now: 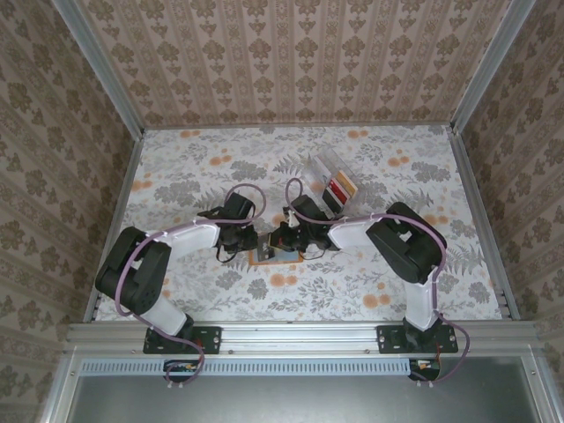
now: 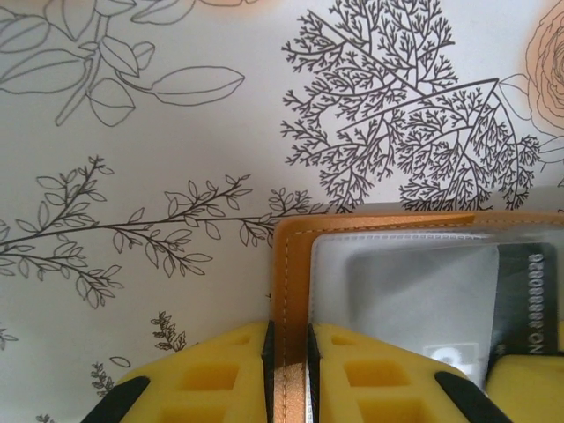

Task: Put the credit cards into the card holder
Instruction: Insert the credit card into the card slot.

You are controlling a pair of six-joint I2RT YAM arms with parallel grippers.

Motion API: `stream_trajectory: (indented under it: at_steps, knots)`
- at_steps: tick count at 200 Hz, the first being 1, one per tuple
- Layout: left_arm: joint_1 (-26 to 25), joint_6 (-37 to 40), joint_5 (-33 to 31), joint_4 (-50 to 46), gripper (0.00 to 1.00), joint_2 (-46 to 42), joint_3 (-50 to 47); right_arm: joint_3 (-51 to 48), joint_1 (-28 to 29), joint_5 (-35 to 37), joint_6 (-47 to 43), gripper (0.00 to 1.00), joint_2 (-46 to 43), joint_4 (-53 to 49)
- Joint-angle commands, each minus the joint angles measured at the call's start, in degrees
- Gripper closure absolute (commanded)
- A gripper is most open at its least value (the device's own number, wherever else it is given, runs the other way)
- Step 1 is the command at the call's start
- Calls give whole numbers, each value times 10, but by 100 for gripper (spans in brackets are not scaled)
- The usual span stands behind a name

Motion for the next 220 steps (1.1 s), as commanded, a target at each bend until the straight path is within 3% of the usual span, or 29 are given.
stream_trajectory:
  at_steps: [1,40,88,106,125,180,220]
  knots:
    - [-2,-27,33,17,81,11,-20,-3,20,44,50,93,15,-3]
    - [-1,-32,24,16,81,0,-31,-10,21,49,55,82,2,-7]
    - [3,-30,25,20,81,0,-36,11,21,78,-21,72,-46,-137]
    - [3,-30,28,22,81,0,-37,17,21,77,-30,73,-46,-150]
    - [3,-28,31,23,81,0,-37,25,22,61,-30,85,-36,-142]
    - [3,-28,36,27,81,-4,-37,50,28,34,-18,92,1,-117]
    - [3,-32,34,31,79,-6,-42,69,33,13,-15,91,10,-107]
